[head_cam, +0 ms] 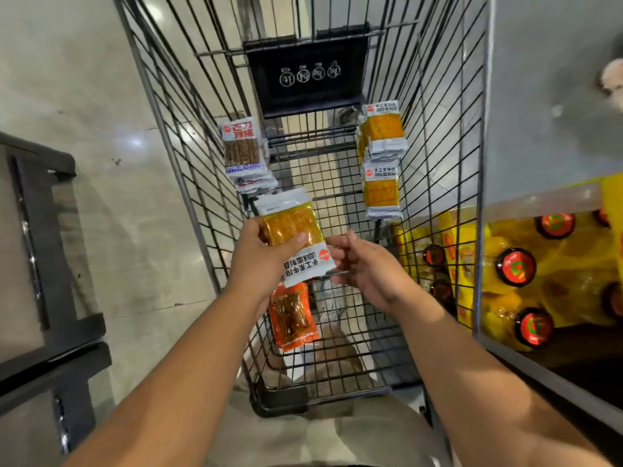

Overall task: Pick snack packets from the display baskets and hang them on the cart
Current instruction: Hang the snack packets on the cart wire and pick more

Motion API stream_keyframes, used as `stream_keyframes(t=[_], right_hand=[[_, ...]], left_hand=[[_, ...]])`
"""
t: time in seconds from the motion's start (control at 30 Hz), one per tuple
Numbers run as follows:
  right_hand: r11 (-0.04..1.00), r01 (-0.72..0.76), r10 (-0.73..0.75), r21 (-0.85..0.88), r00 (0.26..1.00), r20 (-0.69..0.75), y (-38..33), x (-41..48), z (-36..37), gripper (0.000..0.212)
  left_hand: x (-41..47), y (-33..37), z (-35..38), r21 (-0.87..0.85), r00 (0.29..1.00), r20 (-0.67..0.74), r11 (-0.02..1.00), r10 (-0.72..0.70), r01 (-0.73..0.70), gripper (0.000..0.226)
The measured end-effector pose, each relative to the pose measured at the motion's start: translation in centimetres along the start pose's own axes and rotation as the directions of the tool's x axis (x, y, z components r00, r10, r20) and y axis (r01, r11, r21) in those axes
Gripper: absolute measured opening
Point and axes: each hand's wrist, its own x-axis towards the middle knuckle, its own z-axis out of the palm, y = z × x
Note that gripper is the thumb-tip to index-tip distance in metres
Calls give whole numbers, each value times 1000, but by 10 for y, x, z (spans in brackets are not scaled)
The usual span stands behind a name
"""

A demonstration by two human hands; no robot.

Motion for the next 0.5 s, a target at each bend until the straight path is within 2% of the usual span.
stream_keyframes(t=[0.2,0.3,0.33,0.4,0.43,0.5], right_hand=[[998,-6,7,67,1000,-16,-12,3,-17,14],[984,-45,57,175,996,-68,-8,12,-27,9],[977,-50,73,207,992,-101,-6,16,-31,9],[975,-42,90,218,972,-216,-3,26,-39,10],[975,-33,98,219,951,-293,-1,33,-44,10],[980,-15,100,198,898,-429,2,47,-53,14]], left_hand=[[28,3,33,221,980,194,975,-38,-6,50],[31,12,32,394,978,203,919,-54,-31,57],[29,16,29,452,987,158,890,-8,-65,52],[22,27,15,532,979,14,827,205,-181,33],[18,34,6,558,937,-53,789,344,-258,24],[15,39,-16,634,801,-152,678,579,-371,20]])
